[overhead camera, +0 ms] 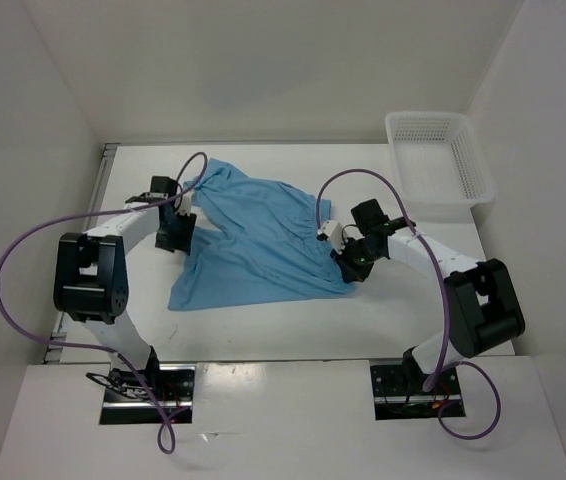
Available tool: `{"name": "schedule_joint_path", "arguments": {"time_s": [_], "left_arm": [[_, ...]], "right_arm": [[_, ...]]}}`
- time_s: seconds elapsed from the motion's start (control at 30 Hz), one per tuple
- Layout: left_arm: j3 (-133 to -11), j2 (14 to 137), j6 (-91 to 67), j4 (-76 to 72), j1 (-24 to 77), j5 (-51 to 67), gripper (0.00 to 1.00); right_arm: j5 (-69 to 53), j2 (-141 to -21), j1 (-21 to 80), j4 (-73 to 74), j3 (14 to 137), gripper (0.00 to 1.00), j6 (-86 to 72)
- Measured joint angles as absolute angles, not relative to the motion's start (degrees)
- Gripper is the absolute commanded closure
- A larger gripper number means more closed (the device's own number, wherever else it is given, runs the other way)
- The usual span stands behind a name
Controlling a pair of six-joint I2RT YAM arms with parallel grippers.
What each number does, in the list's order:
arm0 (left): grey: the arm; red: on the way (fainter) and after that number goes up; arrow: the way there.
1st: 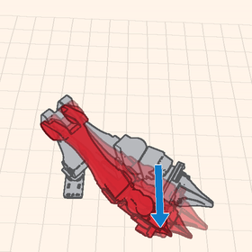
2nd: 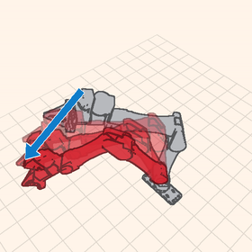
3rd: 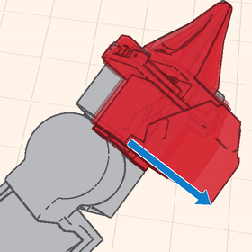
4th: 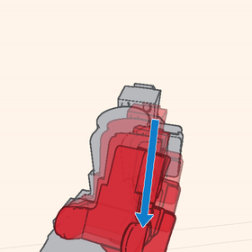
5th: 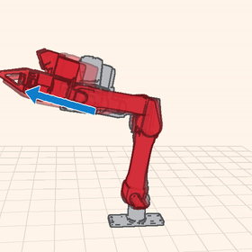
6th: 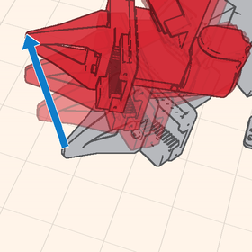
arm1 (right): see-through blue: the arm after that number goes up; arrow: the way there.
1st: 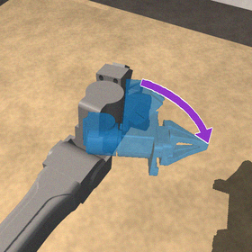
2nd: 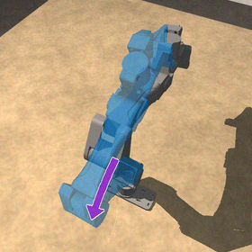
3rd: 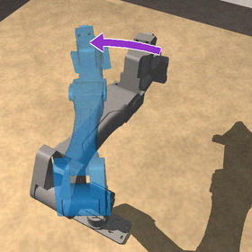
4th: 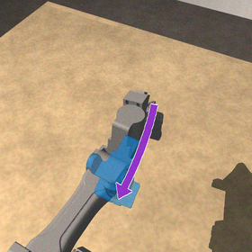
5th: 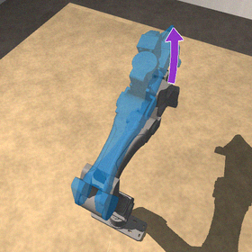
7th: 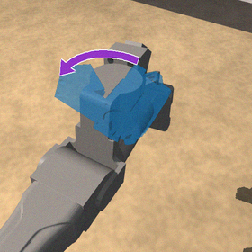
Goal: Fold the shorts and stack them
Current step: Flatten the shorts out
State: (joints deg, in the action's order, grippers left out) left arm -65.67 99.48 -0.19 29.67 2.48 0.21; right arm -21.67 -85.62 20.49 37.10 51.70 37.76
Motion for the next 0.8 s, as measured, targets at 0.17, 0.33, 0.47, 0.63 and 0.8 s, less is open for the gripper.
{"name": "schedule_joint_path", "arguments": {"time_s": [0.17,0.33,0.47,0.63,0.8], "left_arm": [[-62.26,100.66,-0.19,30.83,2.96,3.55,0.45],[-63.2,101.86,-0.21,29.1,3.05,5.23,0.45],[-63.9,102.52,-0.19,27.59,3.05,5.23,0.45],[-65.36,103.83,-0.21,26.37,3.05,5.1,0.45],[-68.2,106.06,-0.23,25.5,3.05,4.84,0.54]], "right_arm": [[-21.67,-85.6,20.49,36.97,51.66,1.0,37.76],[-21.67,-84.73,20.49,36.51,50.83,1.0,37.76],[-21.65,-84.12,20.49,36.16,50.06,1.0,37.8],[-21.65,-84.09,20.49,36.07,50.06,1.0,37.82],[-21.63,-84.09,20.49,36.07,50.06,1.0,38.02]]}}
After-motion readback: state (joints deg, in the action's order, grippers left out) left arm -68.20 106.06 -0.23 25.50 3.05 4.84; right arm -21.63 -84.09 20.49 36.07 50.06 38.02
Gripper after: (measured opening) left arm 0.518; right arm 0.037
